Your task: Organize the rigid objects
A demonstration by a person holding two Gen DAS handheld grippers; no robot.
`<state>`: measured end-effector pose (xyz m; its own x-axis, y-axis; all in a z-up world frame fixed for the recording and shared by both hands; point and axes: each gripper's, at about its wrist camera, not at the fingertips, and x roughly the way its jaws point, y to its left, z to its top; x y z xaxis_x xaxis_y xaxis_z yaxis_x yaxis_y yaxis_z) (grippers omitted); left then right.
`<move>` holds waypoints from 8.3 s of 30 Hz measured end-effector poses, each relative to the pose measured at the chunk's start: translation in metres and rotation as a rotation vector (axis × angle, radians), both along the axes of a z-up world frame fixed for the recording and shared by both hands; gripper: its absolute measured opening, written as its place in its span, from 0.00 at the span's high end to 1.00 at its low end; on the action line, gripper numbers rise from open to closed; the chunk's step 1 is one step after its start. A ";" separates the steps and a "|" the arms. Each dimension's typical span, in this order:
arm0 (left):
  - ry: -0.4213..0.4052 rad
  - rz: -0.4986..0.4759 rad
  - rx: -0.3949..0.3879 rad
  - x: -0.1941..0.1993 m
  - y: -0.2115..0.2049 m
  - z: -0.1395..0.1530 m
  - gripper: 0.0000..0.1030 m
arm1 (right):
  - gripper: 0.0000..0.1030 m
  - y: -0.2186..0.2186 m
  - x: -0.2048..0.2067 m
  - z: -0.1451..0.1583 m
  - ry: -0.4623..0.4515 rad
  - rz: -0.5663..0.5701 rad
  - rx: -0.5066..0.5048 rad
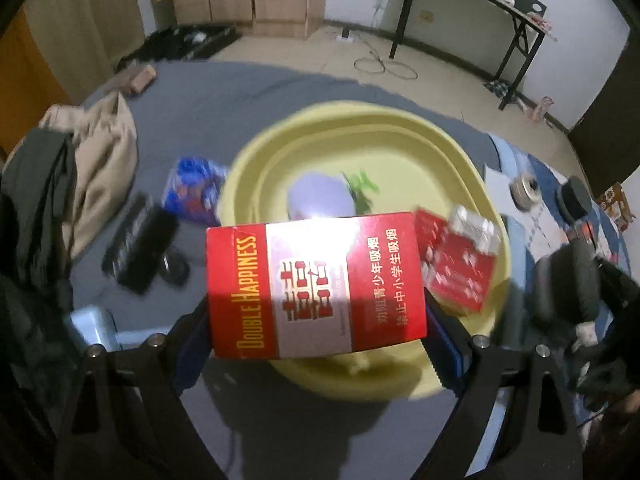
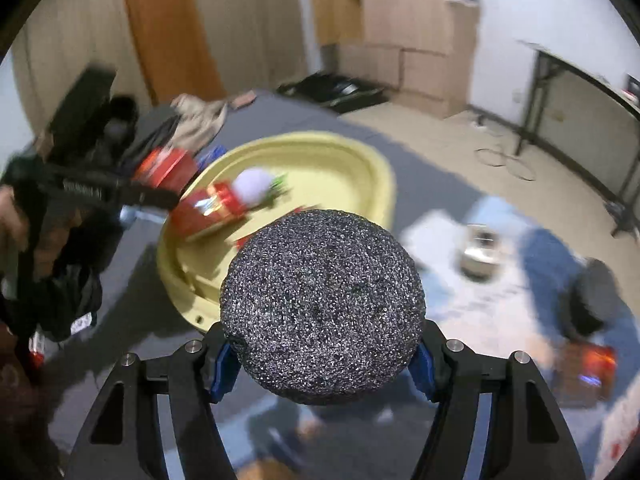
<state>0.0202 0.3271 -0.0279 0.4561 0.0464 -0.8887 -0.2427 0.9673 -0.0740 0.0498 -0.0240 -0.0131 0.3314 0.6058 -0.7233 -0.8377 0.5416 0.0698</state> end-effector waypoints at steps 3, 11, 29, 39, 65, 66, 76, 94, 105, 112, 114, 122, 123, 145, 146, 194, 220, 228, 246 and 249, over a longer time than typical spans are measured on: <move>-0.005 -0.041 -0.005 0.026 0.005 -0.004 0.12 | 0.34 0.036 0.002 -0.011 0.021 0.026 -0.042; 0.043 -0.028 -0.053 0.084 0.022 -0.031 0.11 | 0.34 0.108 0.031 -0.024 -0.011 0.019 -0.111; -0.141 -0.018 -0.095 0.064 0.010 0.051 0.00 | 0.00 0.116 0.024 0.008 -0.067 0.080 -0.002; -0.162 -0.294 -0.183 0.075 -0.170 0.090 0.00 | 0.00 -0.086 0.055 0.062 -0.102 -0.356 0.137; 0.137 -0.093 -0.271 0.149 -0.399 -0.071 0.00 | 0.00 -0.367 0.139 -0.057 0.004 -0.377 0.022; 0.137 -0.084 -0.260 0.152 -0.405 -0.075 0.00 | 0.00 -0.369 0.139 -0.057 0.002 -0.376 0.019; 0.122 -0.093 -0.126 0.164 -0.414 -0.083 0.08 | 0.07 -0.342 0.132 -0.069 -0.128 -0.399 -0.151; -0.032 -0.208 -0.099 0.029 -0.207 0.002 0.09 | 0.20 -0.210 0.060 -0.026 -0.182 -0.320 -0.024; -0.013 -0.039 0.062 0.063 -0.028 -0.005 0.09 | 0.20 0.028 -0.009 -0.006 -0.055 0.003 0.031; 0.125 -0.061 0.002 0.098 -0.003 -0.042 0.08 | 0.20 0.092 0.009 -0.033 -0.029 0.014 -0.130; 0.140 -0.049 0.000 0.102 -0.004 -0.047 0.08 | 0.19 0.103 0.018 -0.033 -0.037 0.006 -0.159; 0.154 0.004 -0.103 0.111 0.011 -0.061 0.06 | 0.19 0.150 0.014 -0.052 -0.091 0.045 -0.272; 0.149 0.001 -0.113 0.110 0.012 -0.062 0.06 | 0.19 0.152 0.014 -0.053 -0.092 0.044 -0.272; 0.077 -0.441 -0.037 0.156 -0.215 -0.001 0.00 | 0.00 -0.088 0.077 -0.013 -0.140 -0.595 0.064; 0.093 -0.466 -0.015 0.159 -0.225 -0.012 0.00 | 0.00 -0.099 0.089 -0.018 -0.103 -0.629 0.059; 0.072 -0.119 0.048 0.031 -0.033 0.003 0.48 | 0.34 0.137 0.139 0.020 0.169 -0.049 -0.074; -0.295 -0.054 -0.034 -0.075 -0.070 0.088 0.00 | 0.00 0.049 0.100 0.047 0.043 -0.042 0.163; -0.201 0.291 -0.004 -0.140 -0.128 -0.003 0.00 | 0.00 -0.023 0.004 -0.018 -0.064 0.077 0.075; -0.117 0.256 0.126 -0.071 -0.123 -0.084 0.00 | 0.00 0.037 0.006 -0.088 -0.118 0.025 -0.130; -0.113 0.229 0.115 -0.063 -0.117 -0.085 0.00 | 0.00 0.044 0.006 -0.092 -0.134 0.019 -0.153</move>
